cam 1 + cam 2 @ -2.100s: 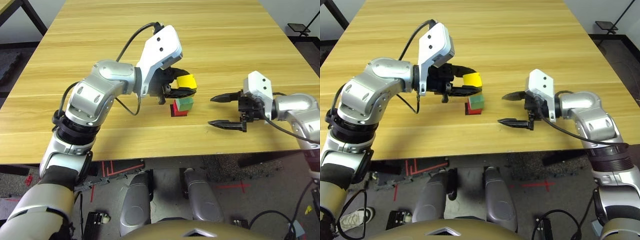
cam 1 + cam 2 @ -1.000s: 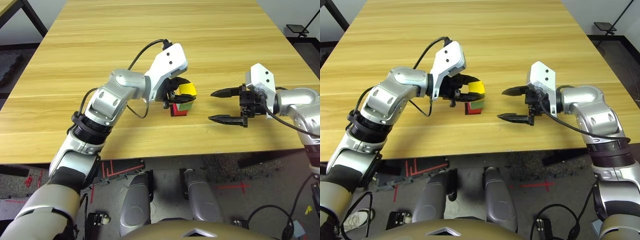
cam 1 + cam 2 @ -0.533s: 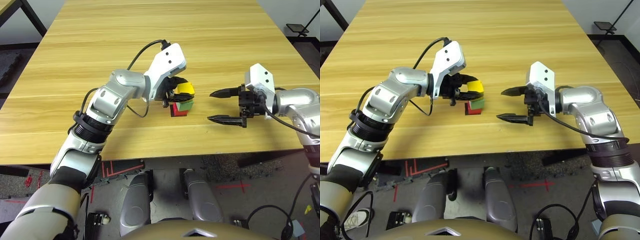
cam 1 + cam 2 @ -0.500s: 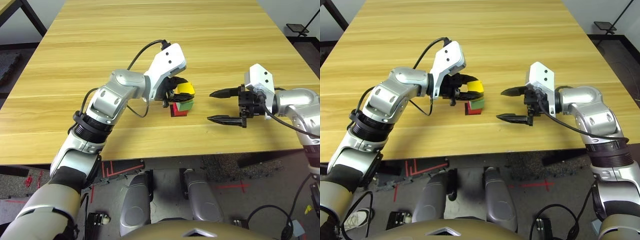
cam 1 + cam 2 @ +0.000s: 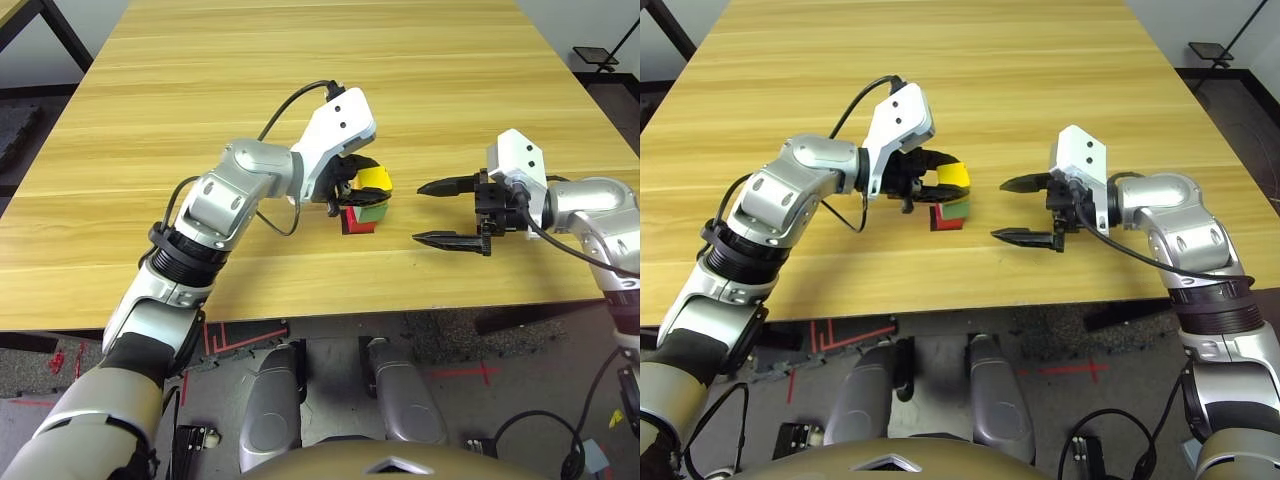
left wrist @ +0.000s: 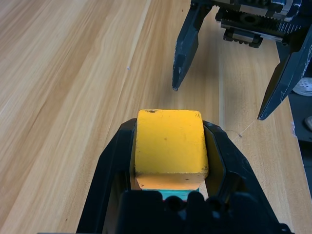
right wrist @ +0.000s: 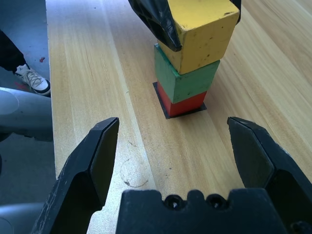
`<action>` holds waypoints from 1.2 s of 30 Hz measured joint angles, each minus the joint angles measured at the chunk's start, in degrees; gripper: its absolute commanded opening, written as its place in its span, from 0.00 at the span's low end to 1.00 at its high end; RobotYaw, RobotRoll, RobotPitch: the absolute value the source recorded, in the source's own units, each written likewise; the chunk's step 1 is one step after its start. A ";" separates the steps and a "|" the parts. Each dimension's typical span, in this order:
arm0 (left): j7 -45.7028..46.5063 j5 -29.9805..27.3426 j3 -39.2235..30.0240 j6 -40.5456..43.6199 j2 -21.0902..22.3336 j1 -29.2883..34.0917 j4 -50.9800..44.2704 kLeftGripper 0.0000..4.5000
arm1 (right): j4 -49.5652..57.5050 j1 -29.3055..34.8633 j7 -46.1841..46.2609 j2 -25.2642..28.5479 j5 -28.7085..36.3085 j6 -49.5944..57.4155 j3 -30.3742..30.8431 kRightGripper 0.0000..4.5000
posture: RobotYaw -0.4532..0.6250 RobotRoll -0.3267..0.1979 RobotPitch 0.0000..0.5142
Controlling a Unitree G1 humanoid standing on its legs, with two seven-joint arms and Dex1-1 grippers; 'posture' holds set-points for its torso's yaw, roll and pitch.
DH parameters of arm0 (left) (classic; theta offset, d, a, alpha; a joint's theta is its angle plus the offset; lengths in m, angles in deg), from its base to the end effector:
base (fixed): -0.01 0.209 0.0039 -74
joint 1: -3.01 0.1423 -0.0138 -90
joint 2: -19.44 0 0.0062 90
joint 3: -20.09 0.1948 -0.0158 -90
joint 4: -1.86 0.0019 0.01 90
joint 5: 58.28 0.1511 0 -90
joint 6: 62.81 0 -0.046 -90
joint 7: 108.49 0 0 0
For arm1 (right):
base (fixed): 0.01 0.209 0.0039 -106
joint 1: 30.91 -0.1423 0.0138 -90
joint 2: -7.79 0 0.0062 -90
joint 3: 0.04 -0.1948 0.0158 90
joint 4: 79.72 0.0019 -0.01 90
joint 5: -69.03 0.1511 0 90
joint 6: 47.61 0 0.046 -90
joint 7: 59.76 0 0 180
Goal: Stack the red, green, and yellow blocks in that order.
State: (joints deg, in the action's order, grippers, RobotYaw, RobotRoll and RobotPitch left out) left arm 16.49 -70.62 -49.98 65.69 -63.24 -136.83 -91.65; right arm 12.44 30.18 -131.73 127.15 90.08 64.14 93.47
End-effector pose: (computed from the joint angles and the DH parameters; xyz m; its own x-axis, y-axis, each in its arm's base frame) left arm 0.3120 0.1021 0.2280 0.2910 -0.8969 -0.3329 0.9314 0.1861 0.3127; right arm 0.2868 -0.2497 0.1993 0.3138 0.8758 -0.3668 -0.9403 0.2329 -0.2484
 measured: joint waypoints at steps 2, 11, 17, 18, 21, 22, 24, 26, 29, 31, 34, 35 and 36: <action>-0.10 0.00 0.00 0.01 0.02 0.00 0.00 0.45 | -0.02 0.00 0.00 -0.08 -0.02 -0.05 0.01 1.00 | 0.66 0.71 0.34; -0.32 0.19 0.00 0.45 0.40 0.00 -0.02 0.90 | -0.14 0.02 -0.03 -0.66 -0.07 -0.08 0.16 1.00 | 0.67 0.71 0.33; -0.39 0.18 -0.03 1.07 0.61 -0.02 0.05 0.99 | -0.88 -0.02 -0.13 -1.24 -0.14 -0.11 0.30 1.00 | 0.67 0.71 0.33; -0.64 0.18 -0.02 1.11 0.89 -0.03 0.04 0.99 | -1.09 -0.03 -0.15 -1.25 -0.16 -0.11 0.31 1.00 | 0.67 0.71 0.33; -2.01 0.14 -0.08 1.21 3.09 -0.03 -0.09 0.99 | -1.44 -0.14 -0.28 -1.28 -0.19 -0.15 0.52 1.00 | 0.68 0.70 0.33; -2.44 0.13 -0.13 1.20 3.82 -0.03 -0.13 0.99 | -1.59 -0.17 -0.31 -1.28 -0.19 -0.16 0.54 1.00 | 0.68 0.70 0.33; -4.50 -0.15 -0.29 1.20 6.83 0.03 -0.67 0.99 | -2.05 -0.29 -0.46 -1.29 -0.20 -0.20 0.65 1.00 | 0.68 0.70 0.33; -6.78 -0.95 -0.87 1.22 10.30 0.38 -1.63 0.99 | -2.12 -0.31 -0.61 -1.26 -0.21 -0.23 0.67 1.00 | 0.68 0.70 0.33; -9.80 -1.57 -1.84 1.35 15.34 1.63 -2.71 0.99 | -2.16 -0.36 -0.90 -1.15 -0.20 -0.30 0.68 1.00 | 0.68 0.70 0.34; -11.45 -1.81 -2.25 1.62 18.16 2.51 -2.74 0.99 | -2.33 -0.42 -1.11 -0.98 -0.21 -0.33 0.67 1.00 | 0.68 0.70 0.34; -13.20 -1.46 -2.44 0.68 21.48 2.81 -1.32 0.99 | -4.32 -1.74 -1.42 -0.03 -0.32 -0.83 0.65 1.00 | 0.69 0.70 0.34; -13.36 -1.11 -2.81 -0.29 22.24 2.81 0.31 0.99 | -5.55 -2.82 -1.43 0.60 -0.52 -1.28 0.35 1.00 | 0.69 0.70 0.34; -13.30 -0.79 -3.07 -0.93 22.57 2.81 1.49 0.99 | -6.42 -3.45 -1.43 0.86 -0.72 -1.63 -0.14 1.00 | 0.69 0.70 0.34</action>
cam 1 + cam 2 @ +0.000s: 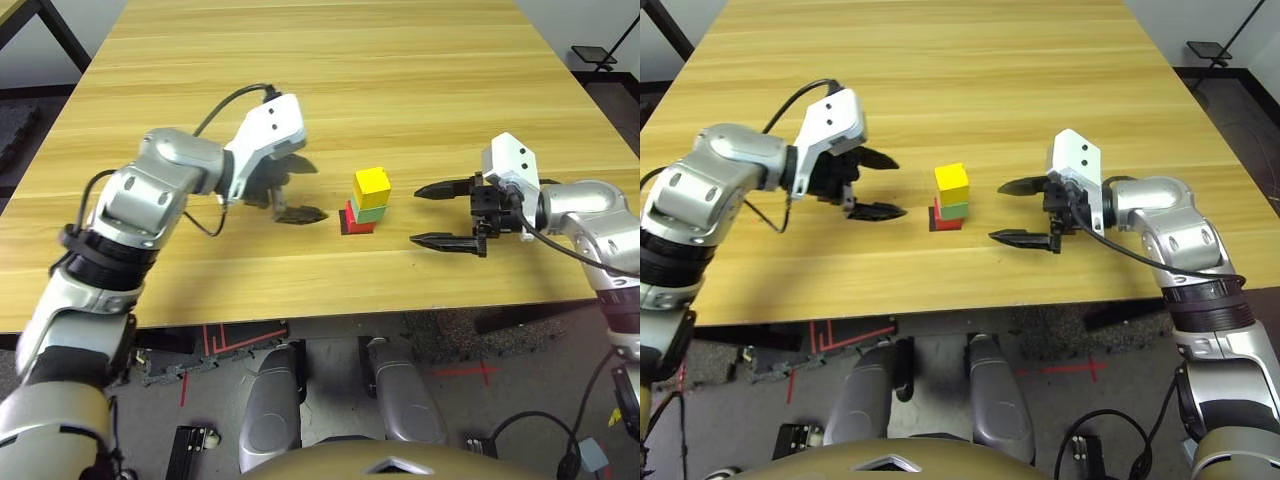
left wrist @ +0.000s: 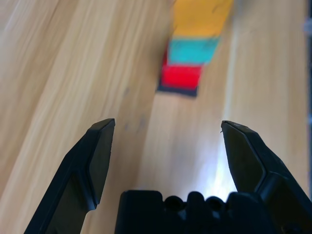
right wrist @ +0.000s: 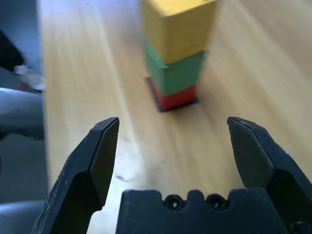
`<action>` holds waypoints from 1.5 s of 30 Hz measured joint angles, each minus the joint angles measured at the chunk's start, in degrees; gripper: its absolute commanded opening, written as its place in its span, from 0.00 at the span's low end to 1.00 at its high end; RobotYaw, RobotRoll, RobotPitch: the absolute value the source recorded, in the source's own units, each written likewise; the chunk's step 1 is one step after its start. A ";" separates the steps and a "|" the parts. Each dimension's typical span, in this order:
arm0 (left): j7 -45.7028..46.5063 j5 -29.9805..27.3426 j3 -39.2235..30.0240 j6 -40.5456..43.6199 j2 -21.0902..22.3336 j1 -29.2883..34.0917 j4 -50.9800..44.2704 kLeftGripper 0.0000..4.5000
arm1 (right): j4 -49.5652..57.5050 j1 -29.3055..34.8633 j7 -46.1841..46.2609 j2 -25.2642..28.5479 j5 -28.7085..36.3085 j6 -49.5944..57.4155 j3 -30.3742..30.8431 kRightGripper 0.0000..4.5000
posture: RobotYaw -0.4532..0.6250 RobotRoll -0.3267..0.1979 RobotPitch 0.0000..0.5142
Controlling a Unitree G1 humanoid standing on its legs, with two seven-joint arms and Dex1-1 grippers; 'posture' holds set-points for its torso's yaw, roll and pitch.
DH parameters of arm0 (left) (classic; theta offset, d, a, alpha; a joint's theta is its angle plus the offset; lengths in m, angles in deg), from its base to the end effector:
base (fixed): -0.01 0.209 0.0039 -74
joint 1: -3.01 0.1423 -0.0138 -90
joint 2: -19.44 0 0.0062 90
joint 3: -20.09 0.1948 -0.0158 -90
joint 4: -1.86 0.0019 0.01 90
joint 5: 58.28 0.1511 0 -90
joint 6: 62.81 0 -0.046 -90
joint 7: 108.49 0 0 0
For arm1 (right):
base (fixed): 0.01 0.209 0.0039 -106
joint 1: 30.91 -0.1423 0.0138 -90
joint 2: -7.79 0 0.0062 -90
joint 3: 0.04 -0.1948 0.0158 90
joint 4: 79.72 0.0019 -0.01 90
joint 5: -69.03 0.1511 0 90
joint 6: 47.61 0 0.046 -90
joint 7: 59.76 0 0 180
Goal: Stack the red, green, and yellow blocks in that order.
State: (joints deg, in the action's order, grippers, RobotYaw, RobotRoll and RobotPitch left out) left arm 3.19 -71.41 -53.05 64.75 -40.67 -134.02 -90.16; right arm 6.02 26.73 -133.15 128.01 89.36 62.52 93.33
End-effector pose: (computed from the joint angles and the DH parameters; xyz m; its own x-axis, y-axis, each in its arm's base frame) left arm 0.3106 0.2024 0.2464 0.3652 -0.7418 -0.5624 0.9266 0.2318 0.2960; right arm 0.2971 -0.2628 0.2057 0.3479 0.8611 -0.3709 -0.9305 0.2687 -0.2491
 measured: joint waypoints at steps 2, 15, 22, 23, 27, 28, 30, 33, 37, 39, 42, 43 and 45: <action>2.54 1.67 -1.34 -2.15 -0.60 -0.45 5.00 0.99 | -4.63 -3.25 0.66 0.23 -0.87 -1.32 -0.60 1.00 | 0.69 0.70 0.35; 42.52 10.18 -17.90 -3.55 -15.34 5.41 11.25 0.99 | -18.27 -9.74 22.20 -6.24 -5.86 -5.67 -8.88 1.00 | 0.67 0.70 0.39; 64.00 15.11 -26.38 -7.76 -23.17 15.68 0.16 0.99 | -17.96 -8.16 44.12 -13.74 -8.27 -9.37 -15.47 1.00 | 0.66 0.71 0.43; 65.40 15.29 -27.34 -7.81 -23.37 17.14 -1.48 0.99 | -17.90 -7.61 46.54 -14.01 -8.35 -9.84 -16.38 1.00 | 0.66 0.71 0.43; 67.78 15.29 -30.33 -7.80 -23.52 20.47 -4.06 0.99 | -17.90 -5.68 53.35 -14.23 -8.59 -11.75 -19.63 1.00 | 0.66 0.72 0.44; 67.86 15.29 -30.62 -7.80 -23.48 20.70 -4.10 0.99 | -18.13 -5.37 54.80 -14.17 -8.62 -12.20 -20.56 1.00 | 0.66 0.72 0.44; 67.83 15.20 -30.43 -7.80 -23.58 20.91 -4.39 0.99 | -18.49 -5.33 56.31 -13.87 -8.59 -12.87 -21.68 1.00 | 0.65 0.71 0.44; 67.75 15.17 -30.25 -7.80 -23.93 21.62 -4.97 0.99 | -20.26 -5.08 57.46 -11.86 -8.58 -14.29 -23.02 1.00 | 0.65 0.71 0.45; 67.73 15.16 -30.06 -7.78 -24.82 23.09 -4.99 0.99 | -23.64 -3.67 58.63 -9.27 -8.57 -16.15 -25.09 1.00 | 0.64 0.70 0.45; 67.75 15.16 -29.90 -7.72 -25.21 23.77 -4.99 0.99 | -24.87 -3.22 58.85 -8.98 -8.46 -16.72 -25.49 1.00 | 0.64 0.71 0.45; 67.56 15.16 -29.62 -7.70 -25.42 24.63 -5.28 0.99 | -26.02 -2.01 58.92 -8.64 -8.30 -17.58 -26.06 1.00 | 0.63 0.72 0.45; 67.41 15.15 -29.65 -7.70 -25.31 25.02 -5.53 0.99 | -26.40 -1.77 58.91 -8.47 -8.30 -17.69 -26.19 1.00 | 0.63 0.72 0.46; 67.18 15.13 -29.81 -7.69 -25.17 26.45 -7.28 0.99 | -27.36 -1.37 58.76 -7.91 -8.28 -18.04 -26.51 1.00 | 0.63 0.73 0.47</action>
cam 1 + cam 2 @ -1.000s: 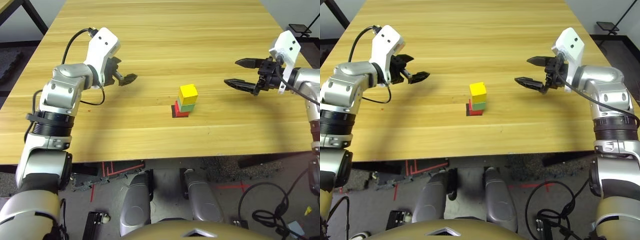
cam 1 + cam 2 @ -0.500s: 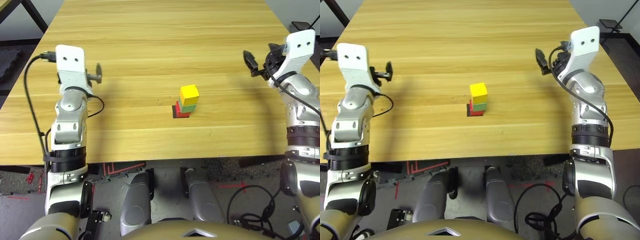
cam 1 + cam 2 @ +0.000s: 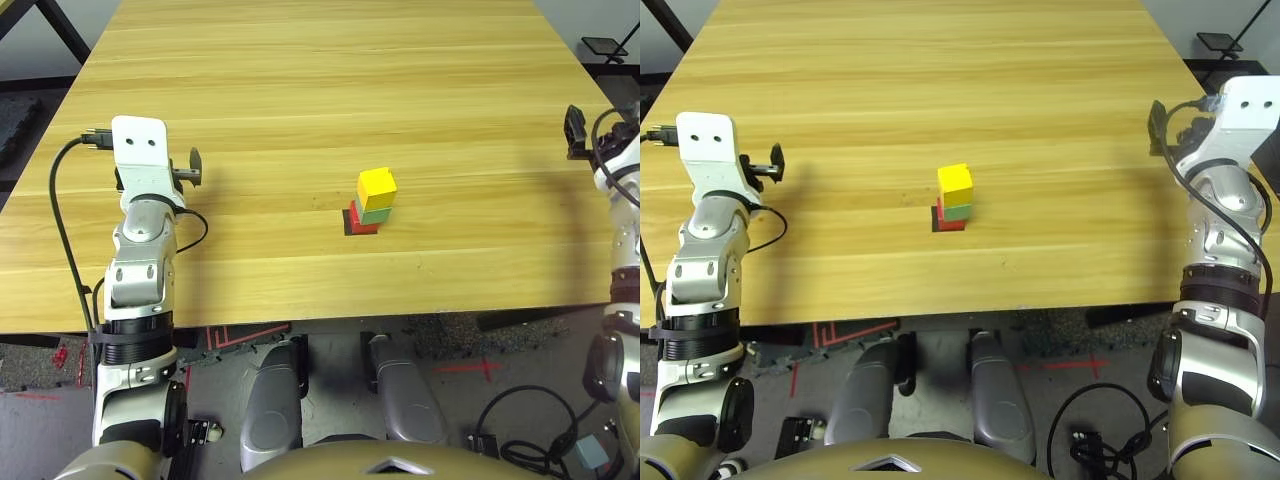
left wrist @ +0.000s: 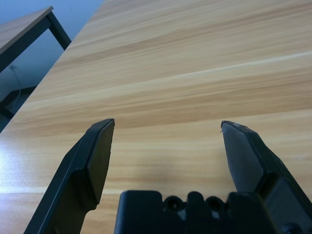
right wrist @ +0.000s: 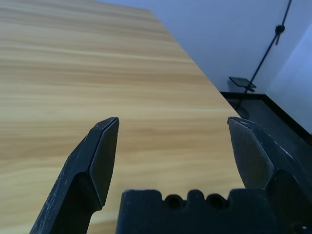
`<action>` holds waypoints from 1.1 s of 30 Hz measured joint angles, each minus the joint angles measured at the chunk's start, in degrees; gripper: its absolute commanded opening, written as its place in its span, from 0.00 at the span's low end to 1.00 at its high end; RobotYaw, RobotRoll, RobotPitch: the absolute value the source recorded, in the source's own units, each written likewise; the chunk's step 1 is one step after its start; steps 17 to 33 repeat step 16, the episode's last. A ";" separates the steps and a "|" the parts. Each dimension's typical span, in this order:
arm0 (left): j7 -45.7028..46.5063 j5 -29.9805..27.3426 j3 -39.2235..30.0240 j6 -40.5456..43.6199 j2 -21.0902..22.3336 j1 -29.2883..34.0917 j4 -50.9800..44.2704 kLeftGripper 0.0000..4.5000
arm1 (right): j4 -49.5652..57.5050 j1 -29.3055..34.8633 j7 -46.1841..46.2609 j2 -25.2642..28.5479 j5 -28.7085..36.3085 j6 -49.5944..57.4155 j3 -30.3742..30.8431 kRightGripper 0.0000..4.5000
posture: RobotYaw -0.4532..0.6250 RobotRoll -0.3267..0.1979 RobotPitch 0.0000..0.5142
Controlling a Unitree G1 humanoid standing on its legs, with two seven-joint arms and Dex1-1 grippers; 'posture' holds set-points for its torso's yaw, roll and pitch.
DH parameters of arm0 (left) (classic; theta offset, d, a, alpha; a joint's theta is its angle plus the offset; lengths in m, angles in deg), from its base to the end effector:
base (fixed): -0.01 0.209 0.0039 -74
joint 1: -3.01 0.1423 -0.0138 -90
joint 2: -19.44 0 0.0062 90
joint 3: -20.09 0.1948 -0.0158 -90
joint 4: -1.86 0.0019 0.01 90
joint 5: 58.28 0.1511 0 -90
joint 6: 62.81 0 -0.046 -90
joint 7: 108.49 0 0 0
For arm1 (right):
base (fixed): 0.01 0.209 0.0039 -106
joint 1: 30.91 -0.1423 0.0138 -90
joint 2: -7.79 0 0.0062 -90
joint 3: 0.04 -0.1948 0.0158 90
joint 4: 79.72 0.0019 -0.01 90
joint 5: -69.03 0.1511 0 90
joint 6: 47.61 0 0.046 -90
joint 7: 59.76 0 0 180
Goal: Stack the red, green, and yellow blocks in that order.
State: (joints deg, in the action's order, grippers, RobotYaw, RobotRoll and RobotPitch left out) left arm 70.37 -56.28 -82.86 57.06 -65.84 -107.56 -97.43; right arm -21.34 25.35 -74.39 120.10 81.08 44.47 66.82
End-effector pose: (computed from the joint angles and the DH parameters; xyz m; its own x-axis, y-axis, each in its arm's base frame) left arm 0.2666 0.2389 0.1523 0.9719 0.2240 0.0730 -0.2356 0.9265 0.2934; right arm 0.2888 -0.3548 0.1717 0.9529 -0.2257 0.2026 0.2601 0.9518 -0.1629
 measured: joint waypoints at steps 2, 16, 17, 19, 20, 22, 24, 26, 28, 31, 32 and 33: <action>0.14 0.01 -0.29 0.18 -0.23 0.57 -1.04 0.99 | -0.04 0.26 -0.03 0.44 0.02 -0.15 -0.32 1.00 | 0.61 0.73 0.48; 1.07 -0.16 -0.41 1.83 -2.32 1.94 -4.10 0.99 | 2.75 3.04 0.09 0.90 1.58 1.05 -1.86 1.00 | 0.63 0.67 0.44; 1.07 -0.16 -0.41 1.83 -2.32 1.94 -4.10 0.99 | 2.75 3.04 0.09 0.90 1.58 1.05 -1.86 1.00 | 0.63 0.67 0.44; 1.07 -0.16 -0.41 1.83 -2.32 1.94 -4.10 0.99 | 2.75 3.04 0.09 0.90 1.58 1.05 -1.86 1.00 | 0.63 0.67 0.44; 1.07 -0.16 -0.41 1.83 -2.32 1.94 -4.10 0.99 | 2.75 3.04 0.09 0.90 1.58 1.05 -1.86 1.00 | 0.63 0.67 0.44; 1.07 -0.16 -0.41 1.83 -2.32 1.94 -4.10 0.99 | 2.75 3.04 0.09 0.90 1.58 1.05 -1.86 1.00 | 0.63 0.67 0.44; 1.07 -0.16 -0.41 1.83 -2.32 1.94 -4.10 0.99 | 2.75 3.04 0.09 0.90 1.58 1.05 -1.86 1.00 | 0.63 0.67 0.44; 1.07 -0.16 -0.41 1.83 -2.32 1.94 -4.10 0.99 | 2.75 3.04 0.09 0.90 1.58 1.05 -1.86 1.00 | 0.63 0.67 0.44; 1.07 -0.16 -0.41 1.83 -2.32 1.94 -4.10 0.99 | 2.75 3.04 0.09 0.90 1.58 1.05 -1.86 1.00 | 0.63 0.67 0.44; 1.07 -0.16 -0.41 1.83 -2.32 1.94 -4.10 0.99 | 2.75 3.04 0.09 0.90 1.58 1.05 -1.86 1.00 | 0.63 0.67 0.44; 1.07 -0.16 -0.41 1.83 -2.32 1.94 -4.10 0.99 | 2.75 3.04 0.09 0.90 1.58 1.05 -1.86 1.00 | 0.63 0.67 0.44; 1.07 -0.16 -0.41 1.83 -2.32 1.94 -4.10 0.99 | 2.75 3.04 0.09 0.90 1.58 1.05 -1.86 1.00 | 0.63 0.67 0.44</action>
